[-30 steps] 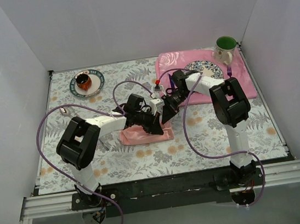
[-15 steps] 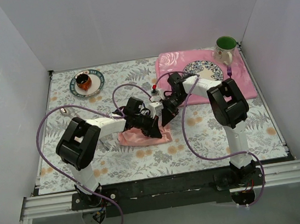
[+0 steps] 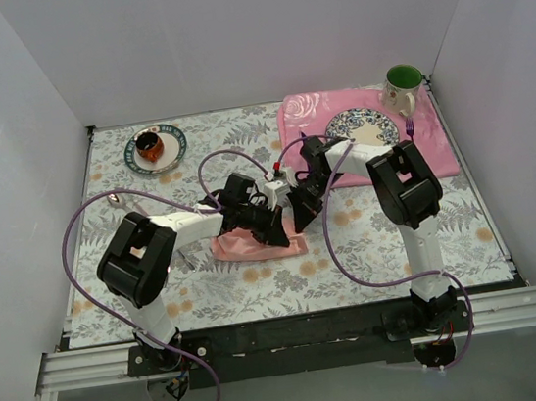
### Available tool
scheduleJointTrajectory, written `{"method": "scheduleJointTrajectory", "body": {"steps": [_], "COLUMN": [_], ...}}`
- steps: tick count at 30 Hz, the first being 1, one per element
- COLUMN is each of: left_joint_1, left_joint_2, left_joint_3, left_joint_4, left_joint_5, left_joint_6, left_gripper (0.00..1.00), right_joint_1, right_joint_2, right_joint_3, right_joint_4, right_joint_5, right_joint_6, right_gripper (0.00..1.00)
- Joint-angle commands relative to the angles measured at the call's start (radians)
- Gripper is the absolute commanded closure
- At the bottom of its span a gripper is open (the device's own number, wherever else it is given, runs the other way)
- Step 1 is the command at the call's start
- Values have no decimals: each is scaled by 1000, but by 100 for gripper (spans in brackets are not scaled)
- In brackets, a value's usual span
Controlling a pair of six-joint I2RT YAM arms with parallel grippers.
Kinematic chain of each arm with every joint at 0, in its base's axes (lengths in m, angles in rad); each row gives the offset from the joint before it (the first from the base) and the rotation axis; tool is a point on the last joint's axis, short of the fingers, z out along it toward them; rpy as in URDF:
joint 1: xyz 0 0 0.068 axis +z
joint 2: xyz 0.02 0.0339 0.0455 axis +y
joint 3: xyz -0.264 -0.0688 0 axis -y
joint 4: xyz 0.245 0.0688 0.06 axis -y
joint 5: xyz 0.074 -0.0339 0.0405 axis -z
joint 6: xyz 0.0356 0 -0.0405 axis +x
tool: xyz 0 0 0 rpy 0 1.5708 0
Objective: Fold the napkin into a case and place the utensils inside
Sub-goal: Stuff the top corner of the smaller-rectangle-folded napkin into the folded napkin.
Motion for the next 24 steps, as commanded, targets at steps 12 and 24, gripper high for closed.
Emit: {"method": "scheduleJointTrajectory", "body": {"steps": [12, 24], "left_joint_1": [96, 135], "left_joint_2": [-63, 17], "left_joint_3": [-66, -33], "left_joint_4": [-6, -20], "left_joint_5": [14, 86], "left_joint_6": [-243, -329], "left_gripper": [100, 100], "right_joint_1": [3, 3], "right_joint_2": [20, -8], "right_joint_3": [-25, -12], "right_joint_4": [30, 21], "right_joint_5": [67, 51], "right_joint_6": [-13, -31], "right_gripper": [99, 99]}}
